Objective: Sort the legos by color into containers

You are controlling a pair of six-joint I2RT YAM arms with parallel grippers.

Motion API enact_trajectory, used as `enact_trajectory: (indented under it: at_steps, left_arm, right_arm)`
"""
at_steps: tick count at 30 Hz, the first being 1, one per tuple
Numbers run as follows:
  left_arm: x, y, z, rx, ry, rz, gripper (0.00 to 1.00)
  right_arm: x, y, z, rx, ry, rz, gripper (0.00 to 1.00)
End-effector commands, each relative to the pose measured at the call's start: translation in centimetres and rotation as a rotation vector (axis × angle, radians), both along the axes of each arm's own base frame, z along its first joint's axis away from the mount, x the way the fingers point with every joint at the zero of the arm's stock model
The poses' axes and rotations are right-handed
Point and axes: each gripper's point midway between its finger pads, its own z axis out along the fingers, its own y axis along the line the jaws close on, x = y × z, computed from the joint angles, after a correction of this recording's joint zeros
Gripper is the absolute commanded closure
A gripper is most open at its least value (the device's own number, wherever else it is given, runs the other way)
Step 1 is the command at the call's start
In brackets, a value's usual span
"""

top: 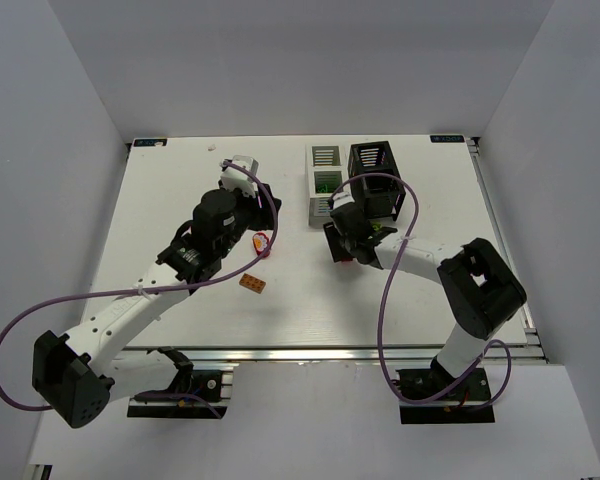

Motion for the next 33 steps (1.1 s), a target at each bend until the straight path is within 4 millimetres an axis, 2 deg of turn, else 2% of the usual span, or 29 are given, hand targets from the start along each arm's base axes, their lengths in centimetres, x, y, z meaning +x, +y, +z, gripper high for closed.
enact_trajectory:
  at_steps: [1,6,12,14,17,18,19,22,23,24,26,27,28,29,30,32,33]
  left_arm:
    - [-0.3,0.2,1.3,-0.027,-0.032,-0.009,0.33]
    - [-0.4,0.0,1.4,-0.033,-0.034,-0.022,0.33]
    - [-0.6,-0.2,1.6,-0.039,-0.036,-0.034,0.33]
    - [-0.7,-0.2,1.9,-0.046,-0.044,-0.039,0.33]
    - [-0.9,-0.2,2.0,-0.05,-0.048,-0.045,0.33]
    - [-1.0,-0.2,2.2,-0.052,-0.052,-0.051,0.33]
    - [-1.1,-0.4,2.3,-0.055,-0.057,-0.06,0.33]
    - [-1.8,-1.4,2.4,-0.071,-0.057,-0.13,0.29]
    - [-2.0,-1.8,2.3,-0.079,-0.054,-0.152,0.27]
    - [-2.6,-2.6,2.3,-0.09,-0.049,-0.21,0.26]
    - [-3.3,-3.9,1.8,-0.097,-0.028,-0.291,0.25]
    - [-3.7,-4.5,1.7,-0.101,-0.019,-0.327,0.24]
    - [-4.2,-5.5,2.1,-0.119,-0.033,-0.393,0.23]
    - [-4.5,-6.0,2.1,-0.124,-0.032,-0.427,0.22]
    - [-4.9,-6.3,2.1,-0.126,-0.034,-0.456,0.21]
    - [-6.0,-7.1,2.4,-0.138,-0.056,-0.542,0.17]
    - [-6.4,-7.3,2.5,-0.137,-0.07,-0.57,0.15]
  right_arm:
    - [1.0,0.7,1.4,0.048,-0.026,-0.014,0.42]
    - [0.9,0.6,1.4,0.062,-0.008,-0.005,0.44]
    - [0.8,0.3,0.2,0.052,0.032,-0.007,0.46]
    - [0.9,0.1,0.1,0.047,0.034,-0.006,0.52]
    - [1.0,0.2,0.7,0.046,0.016,0.007,0.67]
    - [1.1,0.4,1.7,0.067,-0.003,0.015,0.72]
    - [1.0,0.5,2.4,0.078,-0.014,0.025,0.85]
    - [0.5,1.4,5.8,0.161,-0.068,0.093,1.0]
    - [0.2,1.7,6.6,0.189,-0.073,0.125,1.0]
    - [-0.6,2.5,8.4,0.256,-0.079,0.199,1.0]
    - [-1.5,2.8,9.8,0.304,-0.076,0.268,1.0]
    - [-2.2,2.9,11.5,0.363,-0.081,0.326,1.0]
    - [-2.6,2.7,12.1,0.377,-0.081,0.365,1.0]
    - [-3.9,3.3,13.0,0.441,-0.056,0.46,1.0]
    - [-3.9,2.4,14.5,0.476,-0.088,0.478,1.0]
    - [-5.9,2.6,15.8,0.576,-0.077,0.587,1.0]
    - [-6.2,1.8,17.2,0.604,-0.109,0.603,1.0]
